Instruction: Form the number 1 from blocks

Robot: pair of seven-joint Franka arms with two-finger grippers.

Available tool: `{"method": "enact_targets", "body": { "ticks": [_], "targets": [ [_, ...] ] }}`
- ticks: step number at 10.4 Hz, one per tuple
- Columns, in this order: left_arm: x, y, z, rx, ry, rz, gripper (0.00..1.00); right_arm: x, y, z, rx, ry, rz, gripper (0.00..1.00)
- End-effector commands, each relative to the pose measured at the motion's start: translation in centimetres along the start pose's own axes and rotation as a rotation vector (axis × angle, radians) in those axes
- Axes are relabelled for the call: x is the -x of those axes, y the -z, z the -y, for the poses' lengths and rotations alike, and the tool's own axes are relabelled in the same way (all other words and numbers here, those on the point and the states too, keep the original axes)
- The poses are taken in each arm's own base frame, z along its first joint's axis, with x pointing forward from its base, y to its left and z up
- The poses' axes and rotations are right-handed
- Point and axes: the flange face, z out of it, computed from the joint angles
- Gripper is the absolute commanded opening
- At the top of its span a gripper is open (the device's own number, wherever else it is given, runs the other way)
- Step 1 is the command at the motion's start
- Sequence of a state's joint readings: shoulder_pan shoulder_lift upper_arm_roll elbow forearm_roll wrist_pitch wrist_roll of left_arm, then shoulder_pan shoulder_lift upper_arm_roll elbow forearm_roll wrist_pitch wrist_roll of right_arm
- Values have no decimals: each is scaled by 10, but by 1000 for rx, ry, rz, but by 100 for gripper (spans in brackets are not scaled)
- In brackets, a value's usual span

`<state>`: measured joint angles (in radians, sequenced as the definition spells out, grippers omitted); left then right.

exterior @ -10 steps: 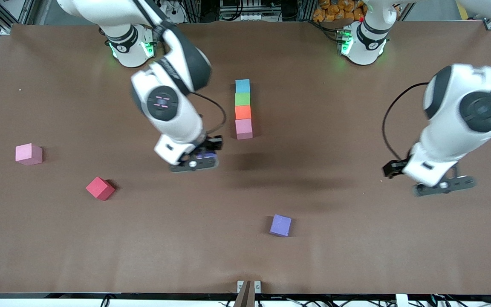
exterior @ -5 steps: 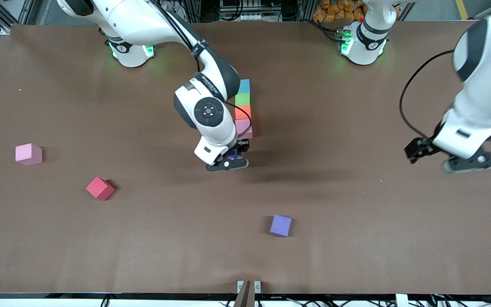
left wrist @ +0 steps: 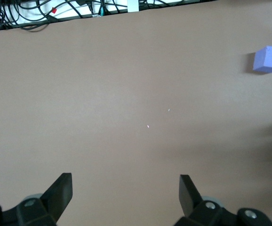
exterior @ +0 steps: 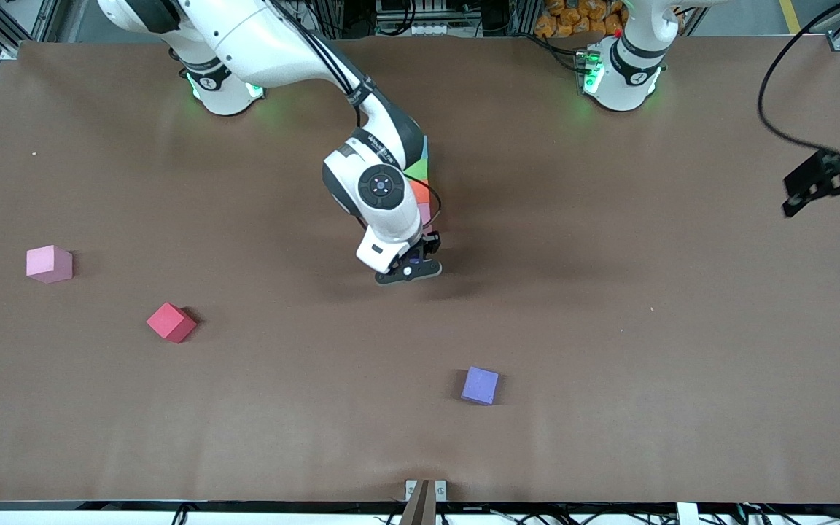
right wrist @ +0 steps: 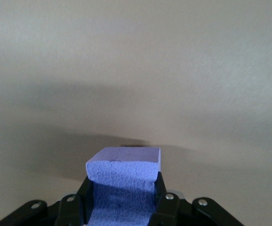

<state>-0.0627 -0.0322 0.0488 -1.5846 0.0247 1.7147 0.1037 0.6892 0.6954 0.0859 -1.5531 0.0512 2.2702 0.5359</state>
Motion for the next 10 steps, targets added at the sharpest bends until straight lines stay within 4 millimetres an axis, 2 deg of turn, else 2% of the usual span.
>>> {"method": "enact_targets", "body": {
  "ticks": [1, 6, 9, 10],
  "targets": [
    [2, -1, -28, 73, 117, 7, 100, 16, -12, 6, 0, 9, -16, 0],
    [-2, 6, -27, 88, 142, -8, 100, 28, -18, 18, -15, -19, -11, 0],
    [-3, 12, -27, 85, 141, -20, 100, 30, -24, 15, -10, -25, -3, 0],
    [-3, 12, -27, 83, 142, -20, 100, 30, -24, 15, -10, -31, -3, 8]
  ]
}}
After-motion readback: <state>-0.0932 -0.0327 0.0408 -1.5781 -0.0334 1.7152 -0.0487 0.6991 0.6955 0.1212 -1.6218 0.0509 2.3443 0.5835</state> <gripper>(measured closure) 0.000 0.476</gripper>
